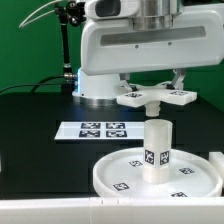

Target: Assemble round table

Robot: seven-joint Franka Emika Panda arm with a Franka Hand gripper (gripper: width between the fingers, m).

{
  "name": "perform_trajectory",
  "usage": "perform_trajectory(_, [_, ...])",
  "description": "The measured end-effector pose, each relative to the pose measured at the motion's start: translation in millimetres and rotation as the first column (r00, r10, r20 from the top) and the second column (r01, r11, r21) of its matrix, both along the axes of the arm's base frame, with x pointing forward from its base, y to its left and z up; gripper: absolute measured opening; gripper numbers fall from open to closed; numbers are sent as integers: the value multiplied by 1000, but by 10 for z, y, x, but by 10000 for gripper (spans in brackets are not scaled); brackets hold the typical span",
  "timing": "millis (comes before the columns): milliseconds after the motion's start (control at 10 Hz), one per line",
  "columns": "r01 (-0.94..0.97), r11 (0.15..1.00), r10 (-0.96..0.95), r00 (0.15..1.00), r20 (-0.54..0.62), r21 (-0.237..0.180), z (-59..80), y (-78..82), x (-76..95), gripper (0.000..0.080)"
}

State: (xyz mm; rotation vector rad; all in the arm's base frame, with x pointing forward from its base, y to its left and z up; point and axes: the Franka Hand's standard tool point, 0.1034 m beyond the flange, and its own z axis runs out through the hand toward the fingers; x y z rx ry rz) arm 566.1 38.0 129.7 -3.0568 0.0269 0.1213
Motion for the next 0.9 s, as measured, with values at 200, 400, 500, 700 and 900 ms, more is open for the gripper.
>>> perform_trajectory(200, [-2, 1000, 2, 1000, -4, 0, -21, 23, -9, 453])
perform_trajectory(400, [-43, 999, 43, 999, -3, 1, -75, 18, -14, 453])
perform_trajectory(500, [-37, 999, 37, 999, -4, 1, -73, 18, -13, 453])
perform_trajectory(700, [-37, 999, 37, 999, -5, 1, -79, 17, -16, 453])
perform_trajectory(900, [-40, 999, 40, 999, -9, 1, -82, 30, 34, 453])
